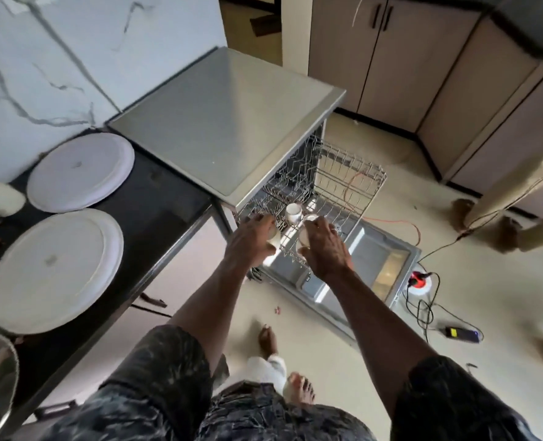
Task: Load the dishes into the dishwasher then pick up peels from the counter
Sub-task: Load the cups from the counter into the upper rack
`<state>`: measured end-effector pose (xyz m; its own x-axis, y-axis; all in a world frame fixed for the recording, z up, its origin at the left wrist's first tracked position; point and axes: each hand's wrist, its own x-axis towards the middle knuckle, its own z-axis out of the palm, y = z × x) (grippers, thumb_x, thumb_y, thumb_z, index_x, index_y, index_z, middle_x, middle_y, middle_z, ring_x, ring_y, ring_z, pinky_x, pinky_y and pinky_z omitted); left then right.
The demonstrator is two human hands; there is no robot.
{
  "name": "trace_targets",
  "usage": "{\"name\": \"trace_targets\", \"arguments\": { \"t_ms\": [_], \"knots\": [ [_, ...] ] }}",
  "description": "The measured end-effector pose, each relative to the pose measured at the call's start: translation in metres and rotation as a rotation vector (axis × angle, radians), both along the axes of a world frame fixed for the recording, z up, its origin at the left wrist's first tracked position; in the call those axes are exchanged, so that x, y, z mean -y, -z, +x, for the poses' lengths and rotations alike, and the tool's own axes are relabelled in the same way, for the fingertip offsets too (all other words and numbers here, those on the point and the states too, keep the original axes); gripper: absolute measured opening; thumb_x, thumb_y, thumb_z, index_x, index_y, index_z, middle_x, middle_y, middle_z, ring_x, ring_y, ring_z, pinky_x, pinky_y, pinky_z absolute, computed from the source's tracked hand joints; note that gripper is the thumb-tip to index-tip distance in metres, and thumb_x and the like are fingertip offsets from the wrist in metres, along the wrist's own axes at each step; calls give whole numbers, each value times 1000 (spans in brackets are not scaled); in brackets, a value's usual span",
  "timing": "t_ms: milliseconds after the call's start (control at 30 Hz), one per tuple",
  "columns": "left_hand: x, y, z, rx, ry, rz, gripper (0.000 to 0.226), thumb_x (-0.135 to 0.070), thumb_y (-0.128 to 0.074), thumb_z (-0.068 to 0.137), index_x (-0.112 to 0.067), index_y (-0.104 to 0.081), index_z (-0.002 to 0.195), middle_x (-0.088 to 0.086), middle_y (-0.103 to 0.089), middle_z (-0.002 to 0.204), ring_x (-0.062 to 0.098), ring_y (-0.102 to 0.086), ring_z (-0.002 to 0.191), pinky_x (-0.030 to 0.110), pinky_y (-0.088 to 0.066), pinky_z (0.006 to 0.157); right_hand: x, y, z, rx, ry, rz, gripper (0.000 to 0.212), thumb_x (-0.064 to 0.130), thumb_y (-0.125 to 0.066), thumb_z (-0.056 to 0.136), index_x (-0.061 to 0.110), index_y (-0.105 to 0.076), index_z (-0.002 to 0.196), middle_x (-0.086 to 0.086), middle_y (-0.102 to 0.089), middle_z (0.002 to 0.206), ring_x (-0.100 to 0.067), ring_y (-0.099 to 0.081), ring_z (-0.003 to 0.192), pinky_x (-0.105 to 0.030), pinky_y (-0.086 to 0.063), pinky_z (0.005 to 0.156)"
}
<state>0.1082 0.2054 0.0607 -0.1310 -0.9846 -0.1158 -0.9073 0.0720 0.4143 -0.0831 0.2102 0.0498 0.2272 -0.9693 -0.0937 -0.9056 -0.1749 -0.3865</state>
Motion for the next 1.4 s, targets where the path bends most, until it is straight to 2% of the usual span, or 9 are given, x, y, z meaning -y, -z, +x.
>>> {"name": "trace_targets", "arguments": {
  "t_ms": [233,400,533,667,733,900,1100,1233,1400],
  "knots": [
    [67,77,-21,31,20,45,63,-13,-81,77,-24,-55,134,10,-40,149,28,-40,133,40,-54,98,60,62,-20,-12,71,87,62,25,-76,88,12,-48,142,-13,-45,140,-29,-54,120,-34,-52,86],
    [132,130,-20,-12,-137,54,59,-12,-79,81,-30,-55,132,7,-48,136,25,-45,122,35,-56,89,126,111,-5,52,99,110,60,25,-74,90,17,-49,144,-15,-46,139,-31,-51,123,-33,-49,89],
    [179,160,-12,-124,-364,-10,63,-10,-80,82,-17,-52,138,9,-60,131,19,-54,116,25,-48,90,181,144,18,131,126,86,61,25,-71,92,14,-44,146,-14,-46,142,-30,-51,122,-33,-49,90],
    [211,186,-4,-148,-559,65,37,-19,-64,97,2,-59,127,22,-68,122,37,-66,111,43,-52,91,231,174,40,227,139,51,64,19,-71,91,13,-42,147,-14,-46,143,-30,-52,121,-30,-46,85],
    [226,193,-2,-156,-595,98,36,-21,-55,103,4,-58,128,24,-66,123,38,-64,113,43,-52,91,250,190,49,269,134,16,60,16,-72,90,12,-46,143,-15,-49,137,-31,-53,118,-36,-53,89],
    [255,206,-3,-145,-597,136,41,-24,-47,108,-2,-51,142,18,-57,142,31,-53,131,30,-37,102,282,225,60,308,91,11,55,19,-69,93,9,-43,140,-16,-42,134,-28,-50,116,-36,-52,95],
    [271,218,-5,-116,-494,118,52,-13,-62,99,-5,-45,147,13,-53,146,27,-50,133,22,-35,98,287,249,66,352,66,48,55,19,-66,94,12,-40,142,-16,-39,135,-28,-50,114,-34,-54,90],
    [275,227,0,-86,-475,148,58,-11,-63,98,-13,-41,151,9,-51,149,24,-48,134,27,-38,101,287,257,68,344,65,73,58,21,-64,95,12,-37,146,-16,-38,137,-26,-47,115,-28,-44,88],
    [281,233,3,-110,-423,118,62,-7,-66,94,-14,-42,150,6,-54,143,20,-46,129,12,-30,85,284,259,69,287,41,20,50,17,-61,96,14,-43,143,-12,-43,131,-16,-41,102,-24,-38,71]
  ]
}}
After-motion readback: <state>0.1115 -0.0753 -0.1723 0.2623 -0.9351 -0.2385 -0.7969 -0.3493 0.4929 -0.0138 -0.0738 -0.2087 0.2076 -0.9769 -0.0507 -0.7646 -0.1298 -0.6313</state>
